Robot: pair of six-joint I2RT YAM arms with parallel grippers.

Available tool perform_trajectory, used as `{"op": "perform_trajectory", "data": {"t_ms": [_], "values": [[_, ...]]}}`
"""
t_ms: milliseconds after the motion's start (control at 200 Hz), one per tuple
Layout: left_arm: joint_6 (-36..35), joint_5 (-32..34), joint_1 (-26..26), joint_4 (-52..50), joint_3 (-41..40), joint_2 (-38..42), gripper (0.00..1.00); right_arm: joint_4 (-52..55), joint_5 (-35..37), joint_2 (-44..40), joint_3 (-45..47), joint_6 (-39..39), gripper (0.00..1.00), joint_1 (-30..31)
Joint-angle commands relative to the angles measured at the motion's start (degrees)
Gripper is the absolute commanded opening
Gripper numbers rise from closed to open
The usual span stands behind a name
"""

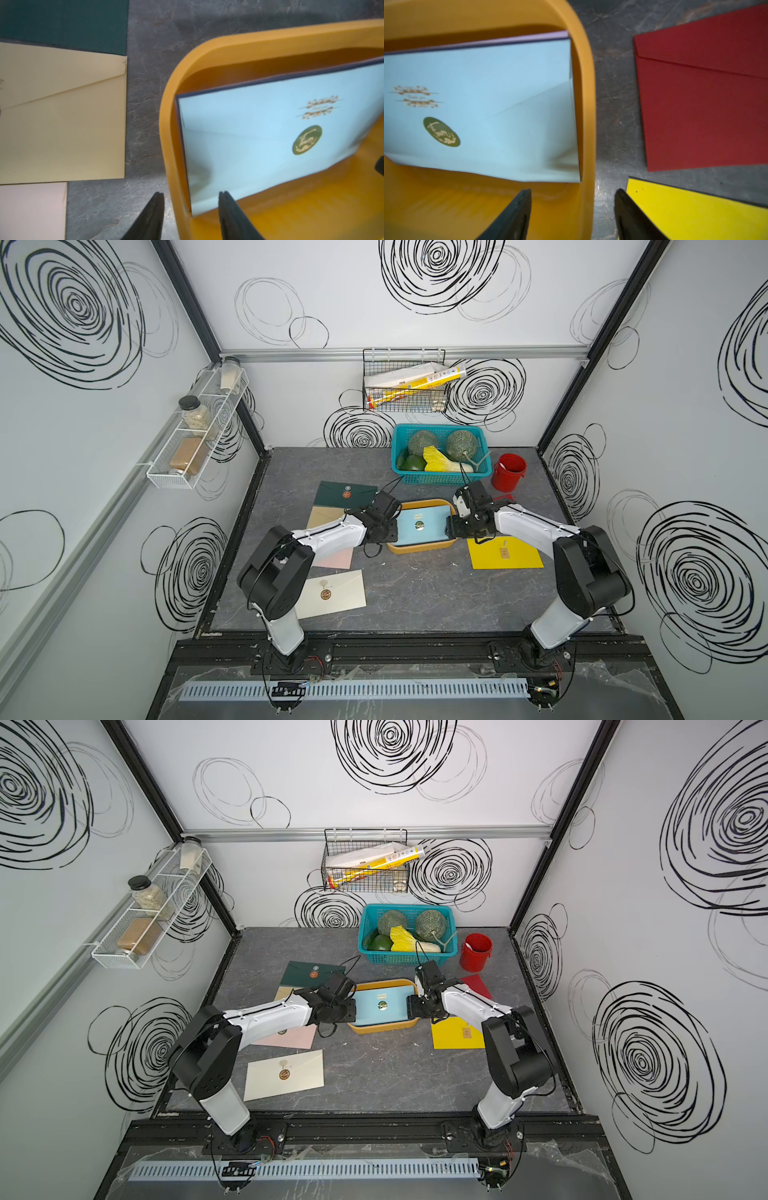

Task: Put the sealed envelopes into the storage box
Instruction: Move the storage box to the center of the board, then pick up the envelope from the center of the board.

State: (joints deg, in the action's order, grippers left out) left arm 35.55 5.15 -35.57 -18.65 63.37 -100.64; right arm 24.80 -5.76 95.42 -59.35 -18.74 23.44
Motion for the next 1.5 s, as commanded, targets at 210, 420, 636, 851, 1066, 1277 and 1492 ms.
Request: {"op": "perform_trajectory", "data": {"t_ms": [210,420,636,851,1066,1277,1492], "values": [[-3.68,-1.30,3.67,2.54,10.71,-8.01,0.24,-5.95,-3.38,6.12,-6.12,-2.45,0.54,0.03],[-8.07,-1.97,6.16,-1.02,17.15,-11.08,0.54,-1.96,-1.89,6.33,-10.83,-0.74,0.68,-0.98],[-12.19,-2.37,7.58,-4.56,17.13,-4.34,0.99,5.53,3.58,-3.93,-8.21,-0.37,1.00,-6.13],[-13.62,11.62,-0.55,-12.48,14.37,9.62,0.99,8.41,5.97,-12.52,6.34,-6.40,1.00,-13.33],[-14.20,17.02,-0.32,-6.35,6.01,18.91,0.99,4.83,5.44,-7.79,12.90,-6.93,1.00,-13.37],[-12.94,10.93,2.73,-6.05,1.16,22.38,0.99,4.15,2.42,-5.38,14.91,-4.84,0.95,-9.59],[-3.95,8.02,-0.41,-16.79,3.03,18.19,0.99,-0.21,-3.09,-2.53,18.72,-14.95,0.94,5.91]]}}
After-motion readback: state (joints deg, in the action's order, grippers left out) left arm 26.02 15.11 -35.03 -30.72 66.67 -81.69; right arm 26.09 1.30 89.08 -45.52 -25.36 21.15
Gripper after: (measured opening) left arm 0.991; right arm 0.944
